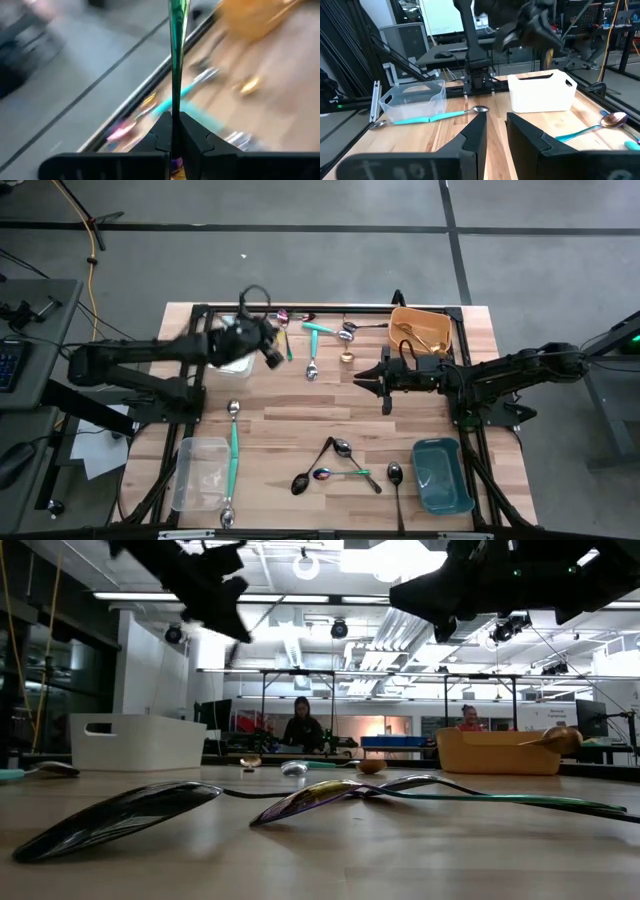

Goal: Sort silverware by color (type)
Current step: Put the violet spoon into the white bin

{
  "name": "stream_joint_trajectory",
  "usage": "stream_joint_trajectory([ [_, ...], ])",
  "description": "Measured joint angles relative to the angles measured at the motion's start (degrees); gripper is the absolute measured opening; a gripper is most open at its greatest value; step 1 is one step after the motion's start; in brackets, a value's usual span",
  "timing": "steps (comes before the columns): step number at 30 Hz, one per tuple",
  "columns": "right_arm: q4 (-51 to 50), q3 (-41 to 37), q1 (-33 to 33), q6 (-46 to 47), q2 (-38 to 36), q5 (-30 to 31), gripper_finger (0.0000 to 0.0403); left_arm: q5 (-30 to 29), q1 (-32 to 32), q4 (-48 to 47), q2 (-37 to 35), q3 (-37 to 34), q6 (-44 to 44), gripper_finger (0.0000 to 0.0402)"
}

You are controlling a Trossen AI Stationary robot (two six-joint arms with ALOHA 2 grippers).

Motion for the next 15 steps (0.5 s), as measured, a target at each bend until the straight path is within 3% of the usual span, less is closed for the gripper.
stream_joint_trajectory([
  [4,-0.5,0.0,0.0,0.0,0.0,0.0,0.0069,-2.0,4.3,-20.6,-0.1,7.2,-6.2,0.0005],
  [8,-1.4,0.0,0.0,1.1,0.0,0.0,0.0069,-3.1,7.3,-33.1,0.0,6.6,-12.2,0.0005],
  [15,-2.4,0.0,0.0,3.4,0.0,0.0,0.0069,-3.5,10.5,-33.9,0.0,-3.1,-17.4,0.0005],
])
